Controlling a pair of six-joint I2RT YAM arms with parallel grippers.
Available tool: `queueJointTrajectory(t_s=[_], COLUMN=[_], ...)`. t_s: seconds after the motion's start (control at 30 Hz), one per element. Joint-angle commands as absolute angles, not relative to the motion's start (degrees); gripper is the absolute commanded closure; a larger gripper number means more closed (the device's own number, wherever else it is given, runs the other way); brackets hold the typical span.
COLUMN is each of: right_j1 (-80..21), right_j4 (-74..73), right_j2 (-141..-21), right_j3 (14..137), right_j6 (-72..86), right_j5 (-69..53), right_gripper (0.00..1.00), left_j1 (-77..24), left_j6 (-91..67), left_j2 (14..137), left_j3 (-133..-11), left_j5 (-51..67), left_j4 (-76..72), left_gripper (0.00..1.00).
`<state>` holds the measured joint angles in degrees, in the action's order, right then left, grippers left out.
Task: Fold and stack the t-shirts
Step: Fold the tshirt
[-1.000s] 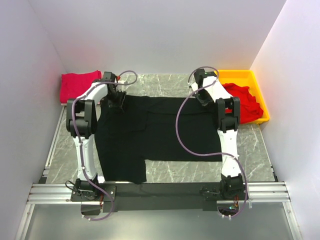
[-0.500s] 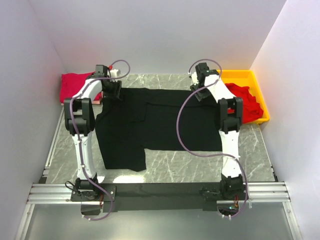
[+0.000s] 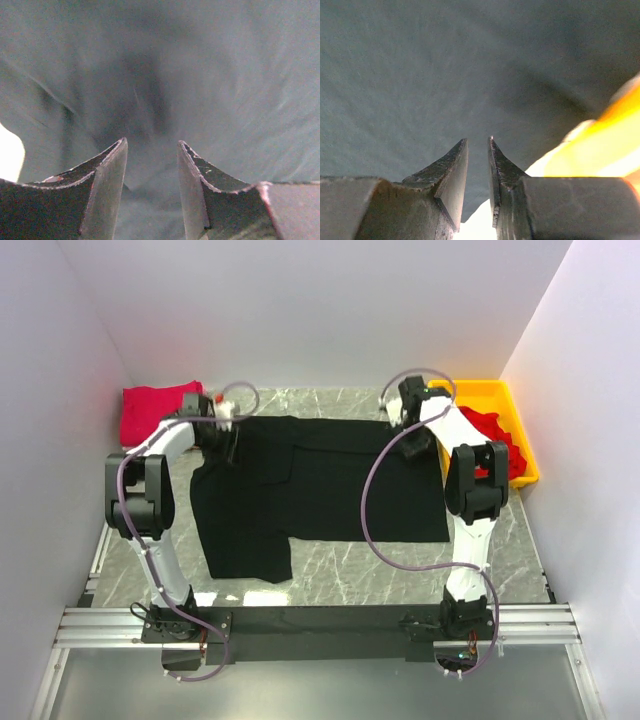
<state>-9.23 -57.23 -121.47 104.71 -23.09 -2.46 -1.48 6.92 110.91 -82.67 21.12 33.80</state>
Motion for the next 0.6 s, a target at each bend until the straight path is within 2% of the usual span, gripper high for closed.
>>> queueJointTrajectory(t_s=[0.0,0.27,0.33,0.43,0.47,0.57], right_j1=[-9.1,-9.1,-9.1,-9.0,-9.0,-9.1], right_j4=[-59.4,-52.9,-52.3,-52.6,-53.2,-54.6], right_j2=[-119.9,-120.9,-120.7,-115.9,-111.9,-103.0], right_j3=[98.9,89.6,89.0,88.0,86.9,84.4], right_j6=[-23.6,-23.1,-23.3,-24.6,-25.9,-29.2], right_j5=[-4.2,1.3,1.8,-1.9,-4.4,-7.0], right_gripper=[0.71,0.72,0.72,0.61,0.51,0.36], left_j1=[-1.5,-0.5,-0.1,2.7,3.0,4.0], left_j6=[9.7,12.2,14.1,19.9,23.1,28.2], left_j2=[107.6,108.0,107.1,101.7,97.3,88.6], left_j3=[-76.3,-68.7,-68.9,-69.7,-69.4,-67.2], left_j5=[22.0,17.2,19.9,28.6,30.7,34.9], left_j4=[34.4,32.9,33.3,36.6,38.0,41.5], left_gripper=[0.51,0.53,0.49,0.4,0.35,0.3])
